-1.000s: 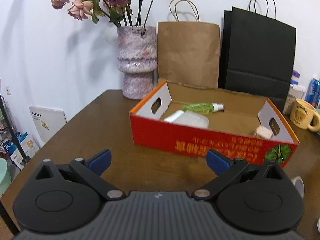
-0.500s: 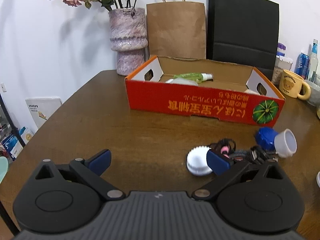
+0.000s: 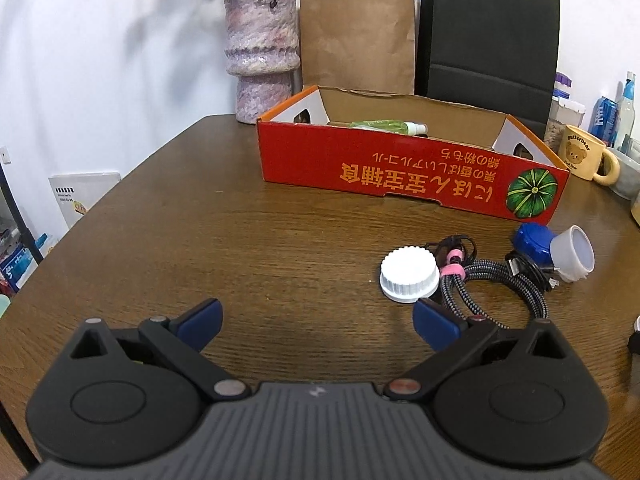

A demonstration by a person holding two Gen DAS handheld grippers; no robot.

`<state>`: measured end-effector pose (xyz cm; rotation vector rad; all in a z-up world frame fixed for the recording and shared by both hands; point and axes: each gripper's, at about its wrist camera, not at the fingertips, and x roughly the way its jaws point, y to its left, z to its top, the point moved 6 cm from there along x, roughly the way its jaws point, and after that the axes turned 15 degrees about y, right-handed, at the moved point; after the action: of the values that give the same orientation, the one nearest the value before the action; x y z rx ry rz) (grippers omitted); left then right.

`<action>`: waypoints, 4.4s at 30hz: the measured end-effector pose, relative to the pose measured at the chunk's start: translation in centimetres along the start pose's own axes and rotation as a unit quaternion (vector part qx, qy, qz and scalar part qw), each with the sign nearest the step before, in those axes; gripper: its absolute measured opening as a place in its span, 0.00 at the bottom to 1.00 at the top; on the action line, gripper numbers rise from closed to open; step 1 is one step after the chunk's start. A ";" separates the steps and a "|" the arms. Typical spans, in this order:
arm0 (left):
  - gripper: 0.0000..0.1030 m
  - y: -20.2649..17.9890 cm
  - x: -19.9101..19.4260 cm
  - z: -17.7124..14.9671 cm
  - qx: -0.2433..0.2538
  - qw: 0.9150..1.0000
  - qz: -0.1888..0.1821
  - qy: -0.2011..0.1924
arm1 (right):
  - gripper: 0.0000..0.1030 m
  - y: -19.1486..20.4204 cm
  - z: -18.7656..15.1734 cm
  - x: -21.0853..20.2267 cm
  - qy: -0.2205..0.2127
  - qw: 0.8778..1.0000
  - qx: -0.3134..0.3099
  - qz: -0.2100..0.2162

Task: Organize rigid objects
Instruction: 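Reach to the white ribbed cap and grasp it with the right gripper, then carry the white ribbed cap over the red box and open the right gripper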

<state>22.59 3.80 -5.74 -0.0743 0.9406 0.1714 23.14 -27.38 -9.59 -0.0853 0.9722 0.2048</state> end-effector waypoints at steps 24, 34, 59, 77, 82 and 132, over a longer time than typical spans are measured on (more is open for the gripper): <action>1.00 -2.0 1.4 2.3 0.011 1.000 -0.001 -0.013 | 0.36 3.5 2.2 -0.5 -0.060 0.998 -0.011 0.008; 0.81 -3.6 2.8 3.2 0.022 0.998 -0.060 -0.008 | 0.36 4.2 2.9 0.0 -0.057 0.998 -0.009 0.003; 0.36 -1.8 -0.2 2.9 -0.004 0.996 -0.081 -0.047 | 0.36 5.5 3.5 -1.5 -0.118 0.992 0.033 -0.016; 0.36 -2.4 -5.6 8.0 -0.022 0.988 -0.072 -0.136 | 0.36 10.9 8.5 -5.0 -0.189 0.981 0.011 0.032; 0.36 -2.2 -5.8 9.7 -0.047 0.985 -0.073 -0.147 | 0.36 11.1 11.0 -5.8 -0.213 0.976 0.014 0.039; 0.36 -3.4 7.2 19.9 -0.003 0.991 0.010 -0.131 | 0.36 9.6 23.3 6.4 -0.163 0.986 0.010 0.037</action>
<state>43.19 4.00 0.13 -0.0474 0.6799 0.1973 43.53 -13.36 -1.60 0.0026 0.6503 0.2680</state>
